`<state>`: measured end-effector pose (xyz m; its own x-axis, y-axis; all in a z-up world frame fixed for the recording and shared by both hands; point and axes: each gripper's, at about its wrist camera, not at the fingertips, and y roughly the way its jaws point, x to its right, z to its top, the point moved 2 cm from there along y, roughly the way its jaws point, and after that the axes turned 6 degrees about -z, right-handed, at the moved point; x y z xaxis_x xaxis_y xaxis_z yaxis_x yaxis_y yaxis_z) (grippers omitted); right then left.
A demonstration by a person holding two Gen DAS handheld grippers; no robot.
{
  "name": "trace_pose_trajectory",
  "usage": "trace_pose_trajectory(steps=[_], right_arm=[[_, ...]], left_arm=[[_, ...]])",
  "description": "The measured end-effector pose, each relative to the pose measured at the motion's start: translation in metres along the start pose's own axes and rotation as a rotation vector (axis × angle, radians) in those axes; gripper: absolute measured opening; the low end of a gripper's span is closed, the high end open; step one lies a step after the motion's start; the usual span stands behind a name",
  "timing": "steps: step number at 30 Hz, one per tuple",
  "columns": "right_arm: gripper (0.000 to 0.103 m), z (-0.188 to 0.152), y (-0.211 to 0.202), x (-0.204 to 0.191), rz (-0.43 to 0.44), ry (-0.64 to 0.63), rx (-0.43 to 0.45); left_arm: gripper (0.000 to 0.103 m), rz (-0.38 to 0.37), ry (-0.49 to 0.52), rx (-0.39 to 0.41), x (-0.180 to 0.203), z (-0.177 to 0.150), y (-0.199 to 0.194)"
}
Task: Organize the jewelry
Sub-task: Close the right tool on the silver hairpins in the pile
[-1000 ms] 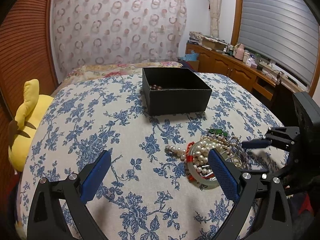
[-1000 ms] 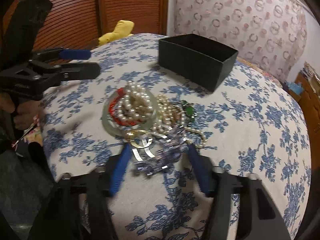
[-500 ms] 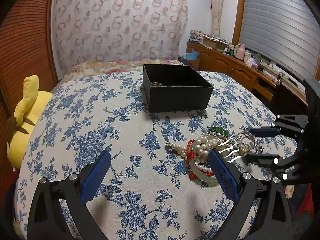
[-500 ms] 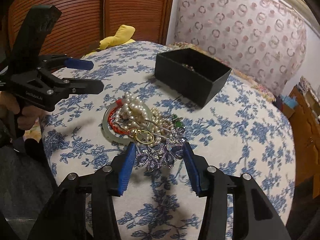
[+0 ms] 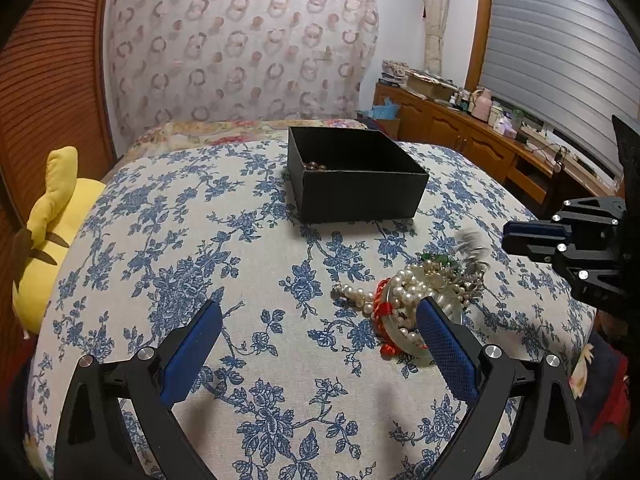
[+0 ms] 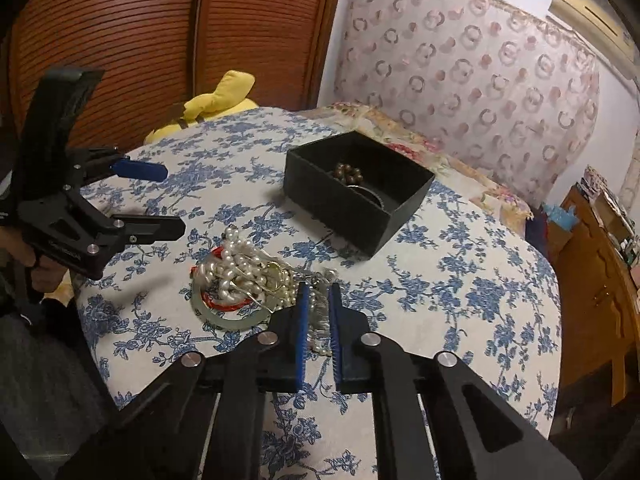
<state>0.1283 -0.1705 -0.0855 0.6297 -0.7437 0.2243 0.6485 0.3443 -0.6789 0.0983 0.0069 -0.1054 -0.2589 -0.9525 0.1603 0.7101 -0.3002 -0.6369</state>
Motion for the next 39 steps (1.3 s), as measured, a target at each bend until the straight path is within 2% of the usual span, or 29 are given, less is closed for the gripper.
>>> trace_pose_trajectory(steps=[10, 12, 13, 14, 18, 23, 27, 28, 29, 30, 36, 39], right_arm=[[0.009, -0.006, 0.018, 0.019, 0.034, 0.111, -0.022], [0.017, -0.008, 0.024, 0.024, 0.043, 0.142, -0.035], [0.031, -0.009, 0.028, 0.026, 0.05, 0.162, -0.041], [0.039, -0.009, 0.031, 0.028, 0.06, 0.183, -0.045], [0.039, -0.012, 0.043, 0.028, 0.096, 0.225, -0.071], [0.049, -0.017, 0.059, 0.032, 0.134, 0.3, -0.127], [0.046, -0.019, 0.062, 0.037, 0.176, 0.354, -0.135], [0.039, -0.019, 0.061, 0.037, 0.192, 0.364, -0.131], [0.021, -0.02, 0.06, 0.039, 0.185, 0.375, -0.127], [0.019, -0.021, 0.061, 0.04, 0.17, 0.374, -0.132], [0.016, -0.022, 0.051, 0.043, 0.151, 0.364, -0.081], [0.015, -0.019, 0.04, 0.048, 0.097, 0.351, -0.046]], left_arm=[[0.094, 0.0, -0.005, 0.001, -0.002, 0.001, -0.001], [0.094, -0.003, -0.003, -0.002, -0.001, 0.001, -0.001], [0.094, -0.004, -0.002, -0.004, 0.0, 0.001, 0.0], [0.094, -0.004, 0.0, -0.007, 0.001, 0.001, 0.0], [0.094, -0.006, 0.012, -0.01, 0.004, 0.001, 0.0], [0.094, -0.007, 0.008, -0.011, 0.005, 0.001, 0.001], [0.094, -0.009, 0.006, -0.013, 0.006, 0.0, 0.002], [0.094, -0.011, 0.005, -0.014, 0.005, 0.0, 0.003], [0.094, -0.013, 0.004, -0.018, 0.007, 0.0, 0.004], [0.094, -0.016, 0.004, -0.02, 0.007, -0.001, 0.005], [0.094, -0.041, 0.013, -0.046, 0.015, -0.006, 0.011], [0.094, -0.055, 0.039, -0.066, 0.024, -0.005, 0.017]])
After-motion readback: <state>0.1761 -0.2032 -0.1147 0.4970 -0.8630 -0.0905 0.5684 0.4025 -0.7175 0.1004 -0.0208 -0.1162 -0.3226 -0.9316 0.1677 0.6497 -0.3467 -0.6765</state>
